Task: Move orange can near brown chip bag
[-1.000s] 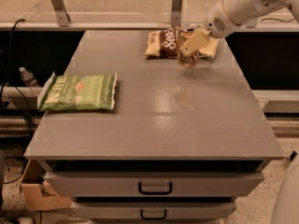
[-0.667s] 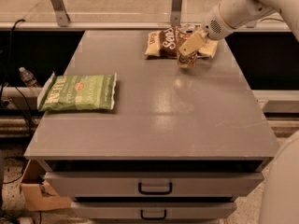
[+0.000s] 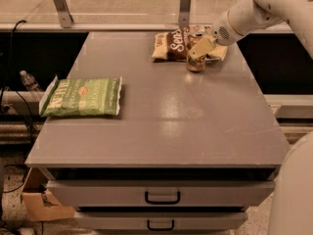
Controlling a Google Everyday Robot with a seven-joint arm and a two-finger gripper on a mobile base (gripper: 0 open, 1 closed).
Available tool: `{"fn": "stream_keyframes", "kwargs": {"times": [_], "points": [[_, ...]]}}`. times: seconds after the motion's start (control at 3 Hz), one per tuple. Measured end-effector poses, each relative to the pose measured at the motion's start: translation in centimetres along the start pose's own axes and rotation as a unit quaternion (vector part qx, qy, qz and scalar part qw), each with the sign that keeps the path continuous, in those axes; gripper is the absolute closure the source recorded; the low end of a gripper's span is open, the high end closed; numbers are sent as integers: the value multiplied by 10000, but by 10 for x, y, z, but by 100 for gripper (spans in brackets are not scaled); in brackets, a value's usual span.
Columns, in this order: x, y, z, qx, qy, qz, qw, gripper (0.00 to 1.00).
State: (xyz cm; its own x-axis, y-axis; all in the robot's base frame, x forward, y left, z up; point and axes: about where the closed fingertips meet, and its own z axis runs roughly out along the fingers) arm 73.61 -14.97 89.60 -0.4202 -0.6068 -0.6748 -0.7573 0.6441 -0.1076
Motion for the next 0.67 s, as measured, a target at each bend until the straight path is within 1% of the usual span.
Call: {"fn": "stream_keyframes", "kwargs": {"times": [0.67], "points": [[0,2,7,-33,7,-3,10000,36]]}}
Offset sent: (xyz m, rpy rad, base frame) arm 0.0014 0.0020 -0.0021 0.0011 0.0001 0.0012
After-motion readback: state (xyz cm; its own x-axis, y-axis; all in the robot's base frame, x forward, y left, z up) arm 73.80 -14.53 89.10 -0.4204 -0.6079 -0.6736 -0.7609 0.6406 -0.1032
